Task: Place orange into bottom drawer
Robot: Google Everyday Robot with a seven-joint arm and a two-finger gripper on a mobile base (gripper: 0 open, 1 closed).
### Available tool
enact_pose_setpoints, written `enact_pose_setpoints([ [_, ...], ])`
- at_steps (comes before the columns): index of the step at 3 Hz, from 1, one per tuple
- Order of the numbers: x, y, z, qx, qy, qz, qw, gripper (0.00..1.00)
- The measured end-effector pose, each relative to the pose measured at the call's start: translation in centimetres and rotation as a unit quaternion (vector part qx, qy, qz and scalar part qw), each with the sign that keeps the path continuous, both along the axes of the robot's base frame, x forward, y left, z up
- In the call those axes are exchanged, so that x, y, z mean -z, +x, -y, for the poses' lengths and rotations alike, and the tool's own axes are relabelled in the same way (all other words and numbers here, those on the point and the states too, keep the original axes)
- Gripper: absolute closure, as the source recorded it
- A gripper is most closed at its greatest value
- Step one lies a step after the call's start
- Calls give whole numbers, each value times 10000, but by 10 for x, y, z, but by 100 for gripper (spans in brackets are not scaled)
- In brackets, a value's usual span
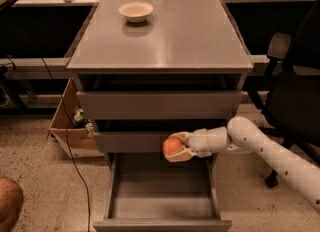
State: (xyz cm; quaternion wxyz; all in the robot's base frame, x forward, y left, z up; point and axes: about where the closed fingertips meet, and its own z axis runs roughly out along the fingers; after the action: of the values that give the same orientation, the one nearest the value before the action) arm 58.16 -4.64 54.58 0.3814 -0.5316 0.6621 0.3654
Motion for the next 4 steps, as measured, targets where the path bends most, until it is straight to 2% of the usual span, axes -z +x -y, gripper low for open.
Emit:
enact_pose_setpoints([
  [1,48,-13,9,-45,-11,-46,10000,100],
  [2,48,-13,9,-46,-11,-47,10000,100],
  [3,62,-7,2,-157,-9,-163,9997,100],
  [4,117,6,2,-15,-106,-201,9997,100],
])
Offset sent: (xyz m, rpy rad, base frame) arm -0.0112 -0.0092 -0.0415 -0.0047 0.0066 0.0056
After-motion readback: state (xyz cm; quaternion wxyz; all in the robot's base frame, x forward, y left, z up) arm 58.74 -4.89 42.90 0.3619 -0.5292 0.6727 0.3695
